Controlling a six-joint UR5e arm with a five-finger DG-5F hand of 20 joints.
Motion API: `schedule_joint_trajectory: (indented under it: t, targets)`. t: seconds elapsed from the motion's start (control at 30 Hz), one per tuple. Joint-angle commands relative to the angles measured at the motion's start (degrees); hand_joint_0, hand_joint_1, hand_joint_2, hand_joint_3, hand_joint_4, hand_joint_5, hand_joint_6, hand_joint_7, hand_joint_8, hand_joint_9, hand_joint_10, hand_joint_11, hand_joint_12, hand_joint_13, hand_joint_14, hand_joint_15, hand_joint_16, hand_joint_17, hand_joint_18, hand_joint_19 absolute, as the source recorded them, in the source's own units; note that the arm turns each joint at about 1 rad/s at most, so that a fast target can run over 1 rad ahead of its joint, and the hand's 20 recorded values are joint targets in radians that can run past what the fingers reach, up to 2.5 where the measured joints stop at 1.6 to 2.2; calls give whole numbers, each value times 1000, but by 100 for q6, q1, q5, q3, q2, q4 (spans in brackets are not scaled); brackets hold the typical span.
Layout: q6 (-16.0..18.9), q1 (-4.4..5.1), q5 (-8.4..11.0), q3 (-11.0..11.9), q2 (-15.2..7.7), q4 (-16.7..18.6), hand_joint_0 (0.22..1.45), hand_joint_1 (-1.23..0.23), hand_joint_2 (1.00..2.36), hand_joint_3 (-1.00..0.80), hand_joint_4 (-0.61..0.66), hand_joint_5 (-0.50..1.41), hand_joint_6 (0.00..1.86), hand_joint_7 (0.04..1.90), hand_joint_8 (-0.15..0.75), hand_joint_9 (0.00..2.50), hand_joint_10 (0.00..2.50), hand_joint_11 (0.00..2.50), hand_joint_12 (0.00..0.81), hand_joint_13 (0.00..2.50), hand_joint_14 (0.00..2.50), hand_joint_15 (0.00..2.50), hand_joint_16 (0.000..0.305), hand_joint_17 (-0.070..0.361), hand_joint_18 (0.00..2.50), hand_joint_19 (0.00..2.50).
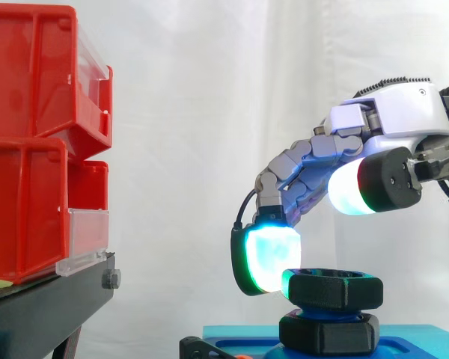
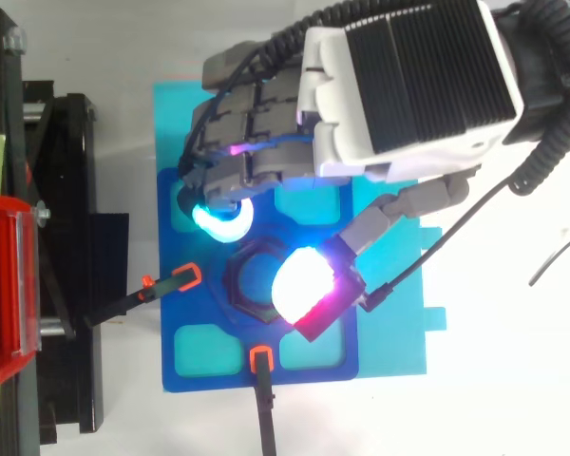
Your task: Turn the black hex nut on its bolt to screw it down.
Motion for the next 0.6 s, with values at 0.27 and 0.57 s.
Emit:
schedule_joint_trajectory:
  t: [0.27, 0.57]
  targets:
    - [35, 9, -55, 305, 0, 27, 473, -327, 1000, -500, 322, -193, 615, 877, 338, 615, 10, 411, 347, 681, 4, 154, 40, 90, 535, 97]
    - [44, 255, 226, 287, 0, 123, 471, -324, 1000, -500, 328, -184, 578, 926, 337, 621, 10, 402, 348, 678, 4, 154, 40, 90, 533, 111]
